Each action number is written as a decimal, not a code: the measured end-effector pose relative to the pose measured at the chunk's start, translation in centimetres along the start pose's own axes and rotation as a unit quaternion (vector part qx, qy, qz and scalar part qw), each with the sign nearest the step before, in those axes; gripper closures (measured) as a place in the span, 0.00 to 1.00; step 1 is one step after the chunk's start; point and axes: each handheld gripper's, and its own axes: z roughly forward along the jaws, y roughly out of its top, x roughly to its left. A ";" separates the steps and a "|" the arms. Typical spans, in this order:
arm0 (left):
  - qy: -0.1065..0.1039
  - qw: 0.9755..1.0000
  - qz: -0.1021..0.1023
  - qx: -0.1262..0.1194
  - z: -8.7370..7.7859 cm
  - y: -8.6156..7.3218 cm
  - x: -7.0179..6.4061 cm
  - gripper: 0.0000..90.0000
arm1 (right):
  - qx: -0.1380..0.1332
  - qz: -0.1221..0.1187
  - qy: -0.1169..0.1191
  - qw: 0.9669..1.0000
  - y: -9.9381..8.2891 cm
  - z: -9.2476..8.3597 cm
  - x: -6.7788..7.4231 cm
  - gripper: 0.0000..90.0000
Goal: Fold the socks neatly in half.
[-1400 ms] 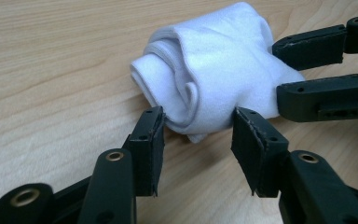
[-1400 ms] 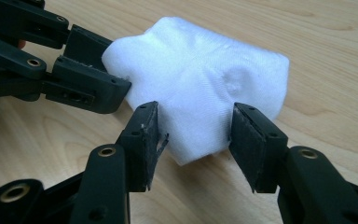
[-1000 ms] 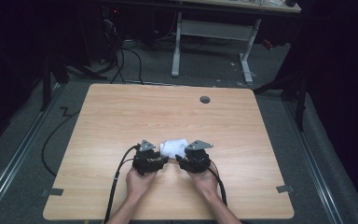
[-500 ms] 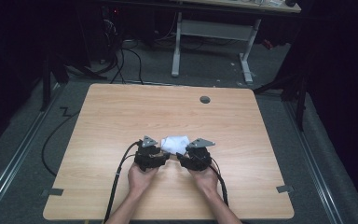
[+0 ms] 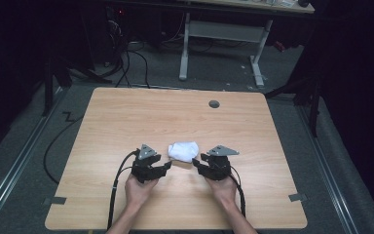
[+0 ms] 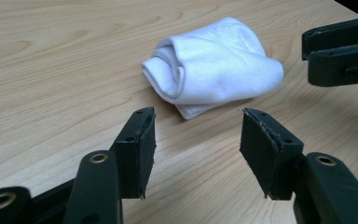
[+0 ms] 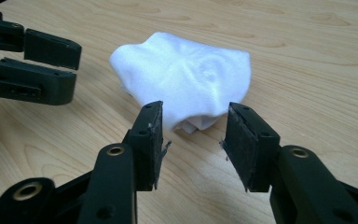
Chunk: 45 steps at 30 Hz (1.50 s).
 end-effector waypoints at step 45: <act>0.019 0.999 -0.040 -0.023 -5.3 -3.1 4.2 0.46 | -0.014 0.040 -0.025 0.999 -3.5 -5.3 -4.6 0.66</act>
